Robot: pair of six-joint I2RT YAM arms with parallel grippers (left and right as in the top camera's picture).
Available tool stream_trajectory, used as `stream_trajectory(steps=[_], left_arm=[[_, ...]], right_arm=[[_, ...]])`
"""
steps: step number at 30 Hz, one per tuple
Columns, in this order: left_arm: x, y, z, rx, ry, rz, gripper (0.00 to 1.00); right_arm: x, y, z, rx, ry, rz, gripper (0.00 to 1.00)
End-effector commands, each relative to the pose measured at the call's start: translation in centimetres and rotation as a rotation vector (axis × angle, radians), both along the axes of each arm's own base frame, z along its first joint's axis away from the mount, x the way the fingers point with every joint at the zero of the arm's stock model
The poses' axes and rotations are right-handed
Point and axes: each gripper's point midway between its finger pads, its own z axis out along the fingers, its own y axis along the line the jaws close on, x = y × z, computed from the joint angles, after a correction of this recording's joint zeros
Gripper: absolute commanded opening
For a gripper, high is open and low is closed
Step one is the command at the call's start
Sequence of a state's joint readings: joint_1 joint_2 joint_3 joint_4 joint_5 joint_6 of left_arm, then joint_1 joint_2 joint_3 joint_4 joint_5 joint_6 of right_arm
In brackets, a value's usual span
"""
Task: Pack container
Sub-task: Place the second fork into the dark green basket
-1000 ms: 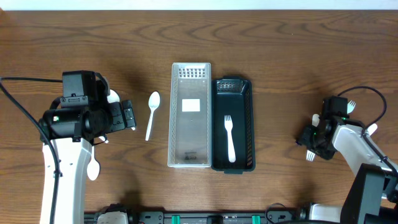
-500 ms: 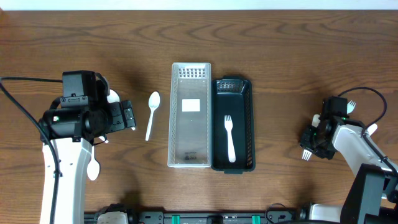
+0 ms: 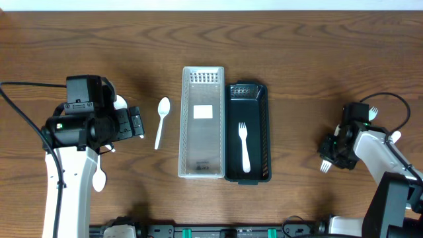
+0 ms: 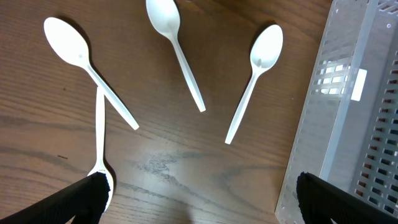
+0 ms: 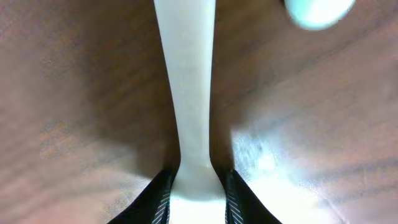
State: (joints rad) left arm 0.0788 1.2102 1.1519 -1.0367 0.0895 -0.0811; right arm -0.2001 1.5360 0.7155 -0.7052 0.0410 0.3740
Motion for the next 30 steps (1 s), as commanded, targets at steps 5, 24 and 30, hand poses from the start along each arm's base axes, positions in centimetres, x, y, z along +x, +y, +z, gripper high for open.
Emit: stream_trajectory(steps=[5, 24, 30], left_arm=[[0.1, 0.4, 0.2, 0.012, 0.0, 0.017, 0.98], [0.1, 0.4, 0.2, 0.012, 0.0, 0.017, 0.98], [0.1, 0.4, 0.2, 0.012, 0.0, 0.017, 0.98]], right_arm=[[5.6, 3.7, 7.4, 0.034, -0.13, 0.189, 0.01], [7.8, 23.7, 11.1, 0.131, -0.258, 0.58, 0.01], [7.5, 24.4, 7.2, 0.128, -0.154, 0.593, 0.05]])
